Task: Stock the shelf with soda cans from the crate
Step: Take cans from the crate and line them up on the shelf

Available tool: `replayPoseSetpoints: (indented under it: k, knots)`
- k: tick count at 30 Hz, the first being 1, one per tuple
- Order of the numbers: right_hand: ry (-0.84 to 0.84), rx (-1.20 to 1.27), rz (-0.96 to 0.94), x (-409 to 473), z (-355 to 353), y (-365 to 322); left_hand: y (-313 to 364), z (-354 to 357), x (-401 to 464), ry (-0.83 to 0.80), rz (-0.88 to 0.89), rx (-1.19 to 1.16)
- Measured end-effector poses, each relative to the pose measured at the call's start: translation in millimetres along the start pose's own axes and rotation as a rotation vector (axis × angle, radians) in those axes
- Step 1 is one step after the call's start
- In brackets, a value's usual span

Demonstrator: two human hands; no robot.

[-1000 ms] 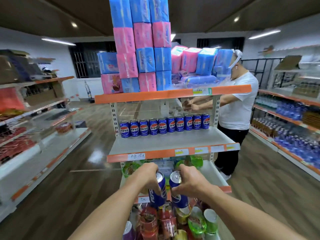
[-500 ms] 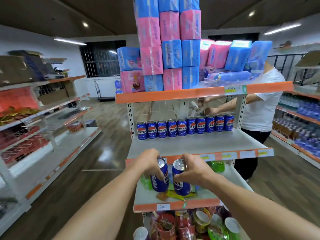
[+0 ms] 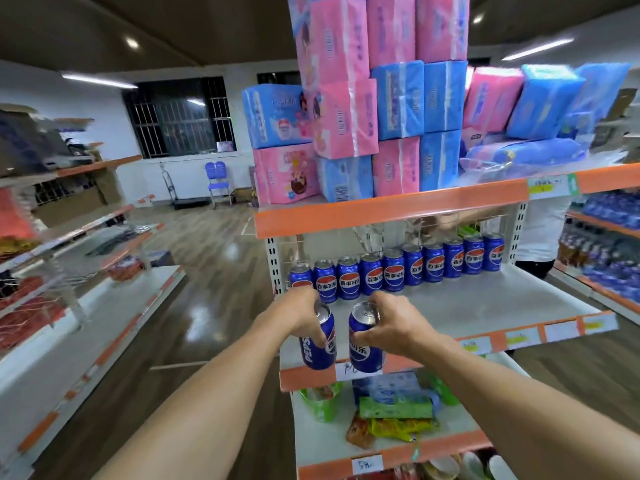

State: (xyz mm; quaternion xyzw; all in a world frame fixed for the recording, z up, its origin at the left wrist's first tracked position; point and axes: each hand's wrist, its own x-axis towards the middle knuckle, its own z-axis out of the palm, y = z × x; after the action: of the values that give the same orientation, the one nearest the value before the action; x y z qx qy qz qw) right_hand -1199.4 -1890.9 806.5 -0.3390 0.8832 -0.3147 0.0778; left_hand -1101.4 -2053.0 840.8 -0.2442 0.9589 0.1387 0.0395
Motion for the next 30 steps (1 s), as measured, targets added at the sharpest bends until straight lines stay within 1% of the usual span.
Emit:
replayPoseSetpoints:
  k: [6, 12, 16, 21, 30]
  knots:
    - [-0.037, 0.018, 0.012, 49.0, 22.7, 4.3, -29.0, 12.3, 45.0, -0.048, -0.023, -0.014]
    - [-0.091, -0.096, -0.019, 101.6, 37.9, 10.3, -46.3, 19.2, 99.5, -0.087, -0.043, -0.016]
    - [-0.137, -0.049, -0.061, 132.1, 42.7, 18.7, -55.4, 19.7, 126.5, -0.056, -0.042, -0.069]
    - [-0.148, -0.043, -0.116, 163.3, 50.9, 23.2, -64.0, 20.1, 148.0, -0.021, -0.033, -0.051]
    - [-0.205, 0.033, -0.152, 194.9, 65.8, 21.7, -67.2, 15.0, 167.6, -0.057, -0.024, -0.029]
